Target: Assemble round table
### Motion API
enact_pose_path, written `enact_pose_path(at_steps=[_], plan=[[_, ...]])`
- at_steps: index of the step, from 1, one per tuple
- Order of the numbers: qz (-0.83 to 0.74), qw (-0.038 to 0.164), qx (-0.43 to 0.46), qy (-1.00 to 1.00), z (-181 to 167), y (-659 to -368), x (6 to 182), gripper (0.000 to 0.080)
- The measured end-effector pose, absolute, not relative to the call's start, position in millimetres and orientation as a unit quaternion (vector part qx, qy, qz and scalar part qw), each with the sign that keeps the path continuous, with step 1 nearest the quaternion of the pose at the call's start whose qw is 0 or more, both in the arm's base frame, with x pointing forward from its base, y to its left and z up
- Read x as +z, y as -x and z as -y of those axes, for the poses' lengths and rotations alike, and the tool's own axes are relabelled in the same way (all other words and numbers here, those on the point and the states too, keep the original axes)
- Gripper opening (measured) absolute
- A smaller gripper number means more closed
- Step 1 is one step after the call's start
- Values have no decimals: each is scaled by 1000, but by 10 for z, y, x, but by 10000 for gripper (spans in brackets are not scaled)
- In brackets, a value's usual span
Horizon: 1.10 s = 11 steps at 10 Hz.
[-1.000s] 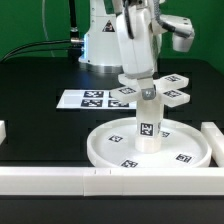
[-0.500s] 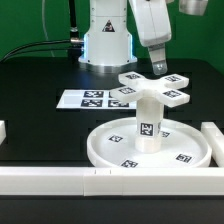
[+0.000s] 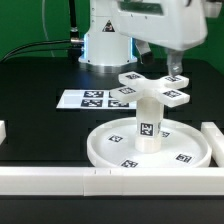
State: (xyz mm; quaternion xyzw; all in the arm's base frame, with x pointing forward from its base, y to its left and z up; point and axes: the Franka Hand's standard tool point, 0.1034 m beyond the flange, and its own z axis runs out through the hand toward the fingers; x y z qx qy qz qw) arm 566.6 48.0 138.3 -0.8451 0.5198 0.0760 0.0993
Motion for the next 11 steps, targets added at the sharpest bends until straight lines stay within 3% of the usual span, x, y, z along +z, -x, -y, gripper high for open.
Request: enact_pose_path(at_steps=[6,7,10,11], plan=[[-299,109,61,946,-490,-5673,1398,649],[-236,91,56,966,-465,-5679,1399,649],[-49,61,38,996,-516,-5714,1410,649],[-17,62,36,997,-534,-5706,1400,649]])
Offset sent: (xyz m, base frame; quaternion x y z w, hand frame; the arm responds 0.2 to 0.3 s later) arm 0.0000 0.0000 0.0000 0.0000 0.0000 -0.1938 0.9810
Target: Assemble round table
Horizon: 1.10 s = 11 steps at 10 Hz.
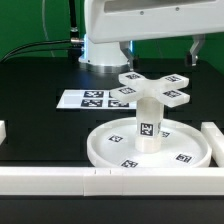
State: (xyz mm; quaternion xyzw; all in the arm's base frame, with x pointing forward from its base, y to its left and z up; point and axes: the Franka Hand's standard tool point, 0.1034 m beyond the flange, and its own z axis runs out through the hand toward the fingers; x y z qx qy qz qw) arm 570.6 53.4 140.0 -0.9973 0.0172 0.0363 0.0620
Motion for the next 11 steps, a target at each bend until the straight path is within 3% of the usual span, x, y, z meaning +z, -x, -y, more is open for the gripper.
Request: enact_pose_path(at_steps=[5,8,11], plan=[[137,66,26,988,-512,-5708,1397,649],[314,53,9,948,-523,-5752,1397,649],[407,52,6,912,-494,-5765,1380,649]])
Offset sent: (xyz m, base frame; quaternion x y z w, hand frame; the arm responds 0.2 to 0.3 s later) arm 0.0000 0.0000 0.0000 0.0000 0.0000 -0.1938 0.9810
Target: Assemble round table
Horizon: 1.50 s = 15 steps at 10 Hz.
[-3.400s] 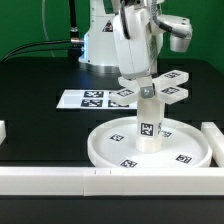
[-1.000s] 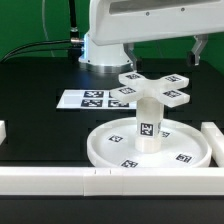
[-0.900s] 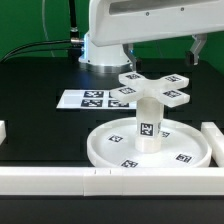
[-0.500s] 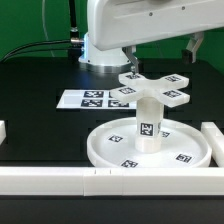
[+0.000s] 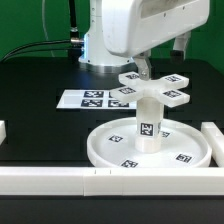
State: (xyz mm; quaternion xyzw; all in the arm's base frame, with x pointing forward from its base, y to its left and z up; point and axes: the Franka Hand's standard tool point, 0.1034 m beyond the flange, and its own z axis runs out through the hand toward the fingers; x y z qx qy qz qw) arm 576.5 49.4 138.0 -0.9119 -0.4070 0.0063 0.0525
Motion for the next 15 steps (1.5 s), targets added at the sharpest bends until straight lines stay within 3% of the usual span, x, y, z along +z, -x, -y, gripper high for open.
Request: enact_pose_path(at_steps=[3,7,15], plan=[[473,52,2,880,-473,-5767,1366,649],[615,36,-23,787,-405,-5749,1280,649],[610,47,-7,791,-354,-5611,1032,649]])
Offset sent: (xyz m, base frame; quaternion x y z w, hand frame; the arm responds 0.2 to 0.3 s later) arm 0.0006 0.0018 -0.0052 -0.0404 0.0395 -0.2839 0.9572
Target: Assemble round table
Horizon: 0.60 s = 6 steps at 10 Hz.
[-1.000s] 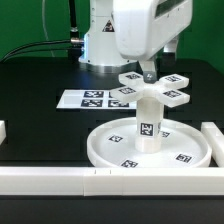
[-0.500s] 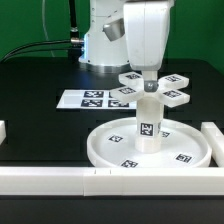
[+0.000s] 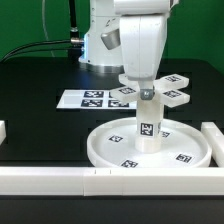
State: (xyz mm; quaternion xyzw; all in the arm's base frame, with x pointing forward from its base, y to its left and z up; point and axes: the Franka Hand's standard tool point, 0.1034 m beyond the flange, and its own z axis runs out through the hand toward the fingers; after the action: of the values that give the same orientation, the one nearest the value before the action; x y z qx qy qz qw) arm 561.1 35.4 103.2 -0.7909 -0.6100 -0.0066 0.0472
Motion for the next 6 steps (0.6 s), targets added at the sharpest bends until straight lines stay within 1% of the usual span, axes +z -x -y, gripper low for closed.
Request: enact_pose_path(at_steps=[3,4,5,6], plan=[[609,49,-4,792,-346,-5594,992,649],[607,50,-3,793,-346,-5594,992,530],[607,49,-3,793,-344,-5594,992,530],[607,49,-3,793,-344,-5594,992,448]])
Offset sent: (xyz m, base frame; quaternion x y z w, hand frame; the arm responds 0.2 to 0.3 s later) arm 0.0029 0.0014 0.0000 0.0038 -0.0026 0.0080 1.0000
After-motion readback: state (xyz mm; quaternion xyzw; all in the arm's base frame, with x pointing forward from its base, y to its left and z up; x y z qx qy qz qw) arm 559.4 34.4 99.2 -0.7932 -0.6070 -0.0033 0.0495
